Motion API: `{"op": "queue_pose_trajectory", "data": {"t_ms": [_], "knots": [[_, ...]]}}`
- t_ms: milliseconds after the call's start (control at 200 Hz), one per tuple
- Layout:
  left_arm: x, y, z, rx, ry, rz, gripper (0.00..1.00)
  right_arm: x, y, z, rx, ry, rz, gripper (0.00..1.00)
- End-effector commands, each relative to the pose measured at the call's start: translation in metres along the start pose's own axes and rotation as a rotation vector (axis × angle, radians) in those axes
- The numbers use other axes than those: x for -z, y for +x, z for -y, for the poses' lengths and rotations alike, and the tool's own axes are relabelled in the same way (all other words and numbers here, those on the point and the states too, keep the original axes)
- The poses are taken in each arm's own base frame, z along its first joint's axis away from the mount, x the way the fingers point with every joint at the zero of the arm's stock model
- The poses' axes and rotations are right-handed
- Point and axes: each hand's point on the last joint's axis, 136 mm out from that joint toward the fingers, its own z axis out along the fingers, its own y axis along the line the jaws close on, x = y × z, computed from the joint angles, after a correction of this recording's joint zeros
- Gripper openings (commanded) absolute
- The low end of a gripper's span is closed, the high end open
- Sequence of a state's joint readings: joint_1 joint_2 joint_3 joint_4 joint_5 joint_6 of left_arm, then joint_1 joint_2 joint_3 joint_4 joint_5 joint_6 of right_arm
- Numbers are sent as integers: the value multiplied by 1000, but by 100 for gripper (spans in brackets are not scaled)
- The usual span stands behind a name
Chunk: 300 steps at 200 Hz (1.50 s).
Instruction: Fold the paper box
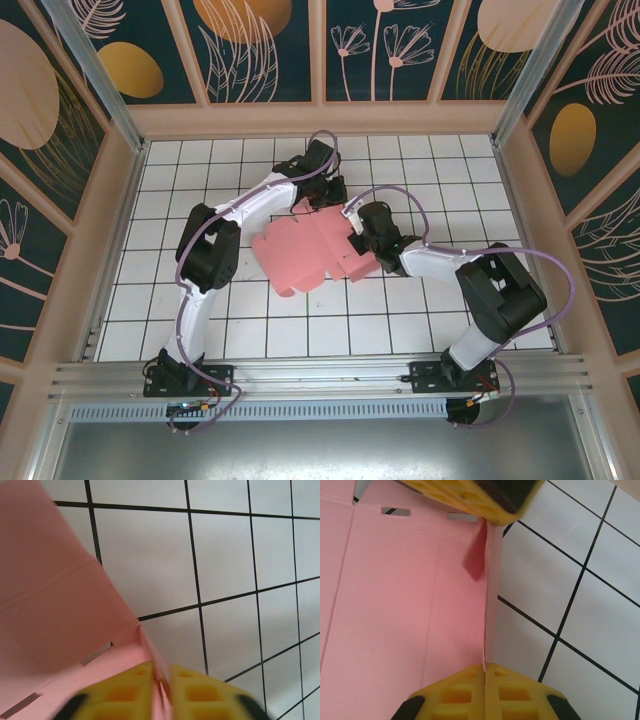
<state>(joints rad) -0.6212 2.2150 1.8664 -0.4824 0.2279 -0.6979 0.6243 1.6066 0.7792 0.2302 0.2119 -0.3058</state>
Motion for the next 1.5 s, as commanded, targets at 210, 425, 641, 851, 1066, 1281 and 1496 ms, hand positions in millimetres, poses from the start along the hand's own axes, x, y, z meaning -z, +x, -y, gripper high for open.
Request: {"op": "queue_pose_trajectory", "data": {"t_ms": [210, 425, 641, 851, 1066, 1281, 1496], "knots": [[0, 6, 17, 6, 71, -13, 17, 0, -13, -1, 3, 11, 32, 0], [2, 5, 16, 3, 69, -7, 3, -1, -12, -1, -3, 17, 30, 0], [33, -14, 18, -22, 56, 131, 61, -1, -13, 0, -21, 16, 31, 0], [89, -35, 0, -32, 21, 330, 92, -1, -9, 5, -28, 32, 15, 0], [145, -46, -66, 52, -5, 507, 99, 0, -11, 5, -40, 20, 19, 0], [134, -34, -126, 123, -34, 425, 89, -1, -14, 3, -49, 7, 29, 0], [94, -19, -160, 122, -98, 298, 58, 3, -16, 4, -59, 5, 33, 0]]}}
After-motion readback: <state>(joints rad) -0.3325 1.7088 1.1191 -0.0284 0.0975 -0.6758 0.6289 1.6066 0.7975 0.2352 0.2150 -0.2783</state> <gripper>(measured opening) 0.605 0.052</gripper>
